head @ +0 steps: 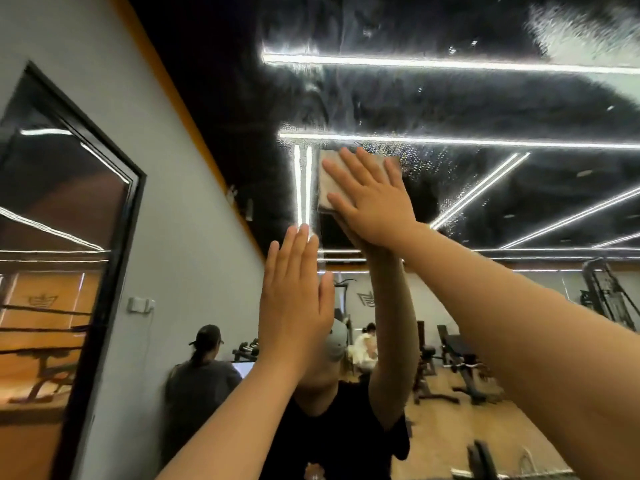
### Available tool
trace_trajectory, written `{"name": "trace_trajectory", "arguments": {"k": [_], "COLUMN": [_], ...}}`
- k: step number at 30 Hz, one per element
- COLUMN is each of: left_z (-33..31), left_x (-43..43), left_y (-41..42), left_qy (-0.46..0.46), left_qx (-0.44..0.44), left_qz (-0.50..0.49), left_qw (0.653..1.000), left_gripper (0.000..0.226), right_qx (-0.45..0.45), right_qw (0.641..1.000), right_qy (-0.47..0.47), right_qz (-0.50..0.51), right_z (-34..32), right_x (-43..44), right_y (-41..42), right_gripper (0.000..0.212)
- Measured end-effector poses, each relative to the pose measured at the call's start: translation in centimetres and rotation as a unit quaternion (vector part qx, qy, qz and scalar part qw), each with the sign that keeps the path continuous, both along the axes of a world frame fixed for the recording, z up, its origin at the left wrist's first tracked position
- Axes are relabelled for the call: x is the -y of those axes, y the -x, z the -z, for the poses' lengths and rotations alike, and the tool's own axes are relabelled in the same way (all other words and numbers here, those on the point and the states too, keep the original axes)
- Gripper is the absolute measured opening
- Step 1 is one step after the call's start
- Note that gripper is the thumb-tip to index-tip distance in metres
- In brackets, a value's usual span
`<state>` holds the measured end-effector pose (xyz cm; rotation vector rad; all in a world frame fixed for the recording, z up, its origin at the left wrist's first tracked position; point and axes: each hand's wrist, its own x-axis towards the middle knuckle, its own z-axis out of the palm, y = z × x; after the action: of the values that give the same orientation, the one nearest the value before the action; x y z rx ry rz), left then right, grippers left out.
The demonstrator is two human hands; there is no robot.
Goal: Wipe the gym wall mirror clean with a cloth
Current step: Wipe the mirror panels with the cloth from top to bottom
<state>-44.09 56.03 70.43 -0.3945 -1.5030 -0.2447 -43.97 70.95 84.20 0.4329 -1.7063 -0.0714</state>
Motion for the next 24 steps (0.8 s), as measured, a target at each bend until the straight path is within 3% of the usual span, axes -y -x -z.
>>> {"name": "trace_trajectory", "arguments": {"k": [6,16,20,24], "left_z": [0.0,0.0,0.0,0.0], "left_x": [0.1,0.2,0.2,0.1], "left_y": [0.4,0.1,0.1,0.0], "left_qy": [-0.003,0.005,0.017,0.016], "left_qx": [0.006,0.026,0.025,0.027], "left_qz": [0.021,0.010,-0.013,-0.013], "left_qw": [1.000,1.000,0.999,0.999], "left_gripper": [0.059,0.061,0.063,0.064], "right_qx": [0.026,0.032,0.023,0.032], "right_qw": [1.000,0.999,1.000,0.999], "right_qy": [-0.001,-0.016,-0.003,0.023], "right_qz": [0.007,-0.033,-0.008,-0.003], "right_z": [-2.9,14.4,16.3,13.2], "right_x": [0.3,-3.7,-5.4,-4.5], "right_y": [-0.2,0.5,0.5,0.3], "right_gripper": [0.054,0.054,0.056,0.057]}}
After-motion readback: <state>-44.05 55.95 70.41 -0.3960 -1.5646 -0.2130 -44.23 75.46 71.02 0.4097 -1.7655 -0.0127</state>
